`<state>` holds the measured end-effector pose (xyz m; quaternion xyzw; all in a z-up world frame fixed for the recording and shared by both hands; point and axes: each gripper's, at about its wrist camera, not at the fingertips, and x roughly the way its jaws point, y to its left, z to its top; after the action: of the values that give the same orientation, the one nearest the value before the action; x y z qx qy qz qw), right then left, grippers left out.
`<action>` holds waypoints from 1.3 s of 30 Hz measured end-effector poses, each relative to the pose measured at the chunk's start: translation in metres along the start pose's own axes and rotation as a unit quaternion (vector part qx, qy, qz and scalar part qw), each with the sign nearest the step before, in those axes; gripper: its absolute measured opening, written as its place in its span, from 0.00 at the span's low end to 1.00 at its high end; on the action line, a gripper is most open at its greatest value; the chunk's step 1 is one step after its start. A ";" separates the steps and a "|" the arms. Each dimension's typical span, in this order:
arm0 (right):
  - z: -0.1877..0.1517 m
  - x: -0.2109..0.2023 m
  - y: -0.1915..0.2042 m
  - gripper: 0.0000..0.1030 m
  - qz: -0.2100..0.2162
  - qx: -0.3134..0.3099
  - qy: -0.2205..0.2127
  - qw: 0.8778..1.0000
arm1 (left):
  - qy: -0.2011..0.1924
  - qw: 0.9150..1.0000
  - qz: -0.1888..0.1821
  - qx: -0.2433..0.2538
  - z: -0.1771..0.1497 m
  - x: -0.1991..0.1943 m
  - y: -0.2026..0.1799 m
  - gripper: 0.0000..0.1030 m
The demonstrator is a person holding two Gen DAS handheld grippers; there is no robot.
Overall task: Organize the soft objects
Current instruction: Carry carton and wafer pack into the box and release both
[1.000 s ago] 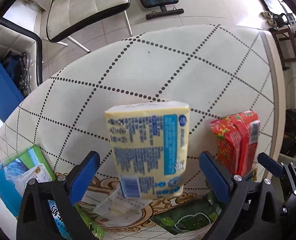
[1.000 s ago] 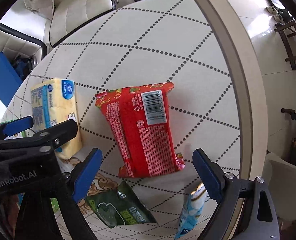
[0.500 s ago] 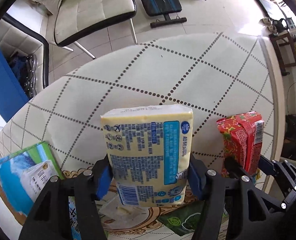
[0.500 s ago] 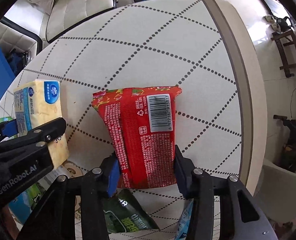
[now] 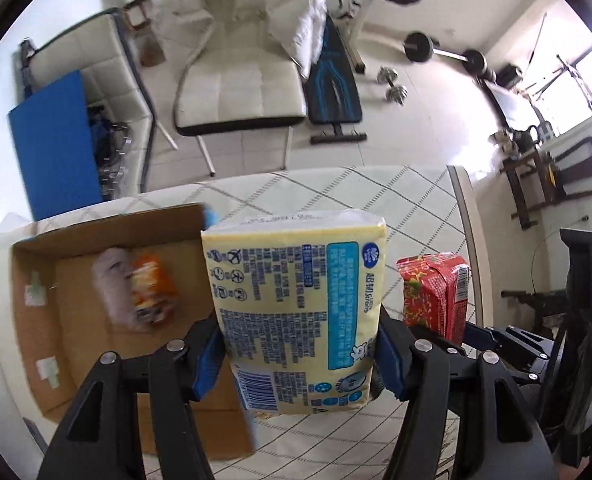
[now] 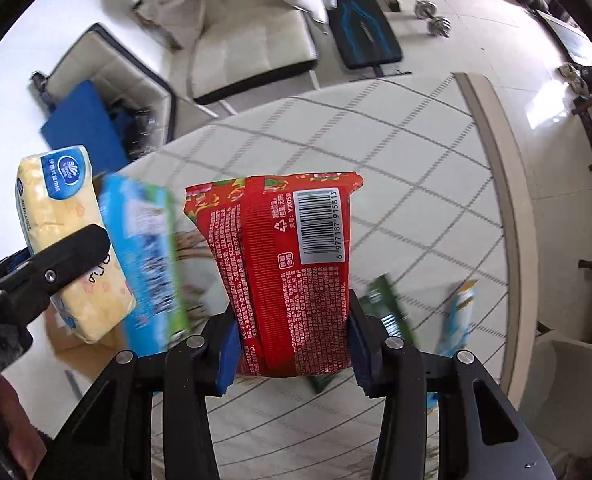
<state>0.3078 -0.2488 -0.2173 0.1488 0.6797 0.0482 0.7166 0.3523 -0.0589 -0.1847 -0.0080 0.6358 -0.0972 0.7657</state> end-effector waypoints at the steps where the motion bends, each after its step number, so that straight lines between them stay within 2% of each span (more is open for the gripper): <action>1: -0.007 -0.003 0.016 0.47 0.008 -0.007 -0.002 1.000 | -0.005 1.000 0.005 -0.005 -0.006 -0.009 0.013 0.59; 4: -0.023 -0.009 0.072 0.47 0.033 -0.031 -0.004 0.999 | -0.008 0.999 0.026 -0.028 -0.023 -0.028 0.063 0.59; 8: -0.029 0.012 0.143 0.47 0.037 -0.059 0.002 0.998 | -0.001 0.996 0.059 -0.066 -0.044 -0.034 0.130 0.59; 12: -0.035 0.038 0.195 0.47 0.026 -0.078 0.018 0.996 | 0.017 0.992 0.081 -0.094 -0.057 -0.022 0.186 0.59; 15: -0.041 0.066 0.220 0.47 0.020 -0.081 0.041 0.996 | 0.040 0.990 0.088 -0.102 -0.066 -0.002 0.215 0.59; 21: -0.054 0.124 0.240 0.47 -0.002 -0.077 0.089 0.993 | 0.106 0.985 0.087 -0.103 -0.077 0.053 0.249 0.59; 27: -0.064 0.166 0.245 0.47 -0.025 -0.073 0.121 0.990 | 0.174 0.979 0.037 -0.100 -0.101 0.108 0.252 0.59; 34: -0.062 0.186 0.243 0.48 -0.041 -0.066 0.133 0.988 | 0.209 0.974 0.020 -0.088 -0.110 0.137 0.244 0.60; 39: -0.062 0.187 0.242 0.51 -0.041 -0.073 0.137 0.987 | 0.221 0.967 -0.007 -0.125 -0.112 0.142 0.261 0.62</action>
<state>0.2925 0.0415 -0.3316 0.0598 0.7718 0.0886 0.6268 0.3038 0.1865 -0.3800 -0.0866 0.7960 -0.0217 0.5987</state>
